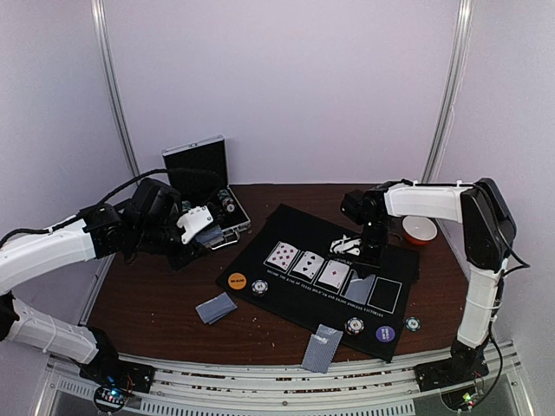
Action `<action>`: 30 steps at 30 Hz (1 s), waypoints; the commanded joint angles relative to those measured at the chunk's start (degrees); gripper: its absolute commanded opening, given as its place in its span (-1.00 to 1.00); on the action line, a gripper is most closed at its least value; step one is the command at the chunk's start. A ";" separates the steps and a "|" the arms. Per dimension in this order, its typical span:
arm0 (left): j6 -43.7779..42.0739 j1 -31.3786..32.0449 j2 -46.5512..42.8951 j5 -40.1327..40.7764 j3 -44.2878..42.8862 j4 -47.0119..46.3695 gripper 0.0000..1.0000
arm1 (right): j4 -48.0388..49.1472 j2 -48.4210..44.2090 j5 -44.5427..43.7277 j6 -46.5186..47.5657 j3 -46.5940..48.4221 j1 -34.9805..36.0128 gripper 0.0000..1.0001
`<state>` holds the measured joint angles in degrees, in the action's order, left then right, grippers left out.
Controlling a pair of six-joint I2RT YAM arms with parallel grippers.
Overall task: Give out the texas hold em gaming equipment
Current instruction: Place the poker card in the community card area.
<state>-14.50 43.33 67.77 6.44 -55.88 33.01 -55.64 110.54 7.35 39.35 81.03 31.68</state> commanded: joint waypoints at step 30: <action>-0.21 0.19 -0.79 0.24 -0.06 -2.52 -0.29 | 4.01 4.56 -0.90 -2.08 -0.81 -2.92 -1.00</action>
<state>-14.52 43.33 67.77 6.48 -55.88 33.01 -51.77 113.54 6.50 38.52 79.55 29.63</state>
